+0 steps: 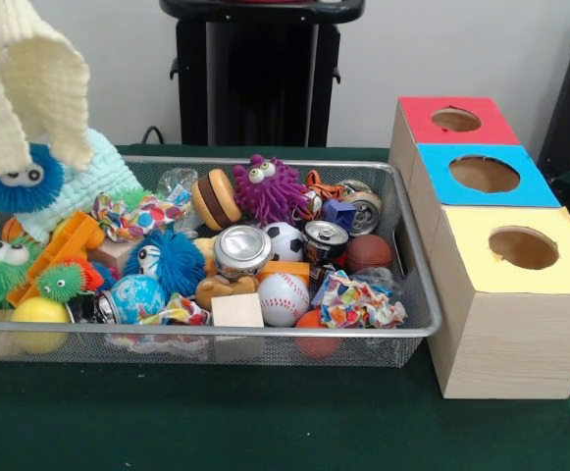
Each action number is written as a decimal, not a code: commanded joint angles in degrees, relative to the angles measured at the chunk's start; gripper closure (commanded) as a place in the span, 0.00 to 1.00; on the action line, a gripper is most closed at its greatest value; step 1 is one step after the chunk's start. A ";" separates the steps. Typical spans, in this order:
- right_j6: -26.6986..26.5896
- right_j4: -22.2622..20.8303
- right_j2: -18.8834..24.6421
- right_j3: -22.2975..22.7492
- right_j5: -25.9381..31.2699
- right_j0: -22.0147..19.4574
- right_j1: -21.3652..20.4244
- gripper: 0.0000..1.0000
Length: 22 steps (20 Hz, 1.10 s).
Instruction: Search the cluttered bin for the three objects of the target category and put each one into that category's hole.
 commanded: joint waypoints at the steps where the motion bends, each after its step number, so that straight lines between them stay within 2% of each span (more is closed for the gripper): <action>1: -21.41 -5.37 4.88 -7.95 7.45 -1.18 6.45 1.00; 10: -21.68 -6.60 5.33 -8.77 5.79 -1.73 8.07 1.00; 16: -22.18 -6.36 6.87 -6.88 3.13 -2.77 7.87 1.00; 17: -22.42 -6.16 7.82 -6.54 2.83 -3.39 8.24 0.00; 22: -20.88 -7.71 8.46 -3.85 -1.31 -3.61 6.41 0.00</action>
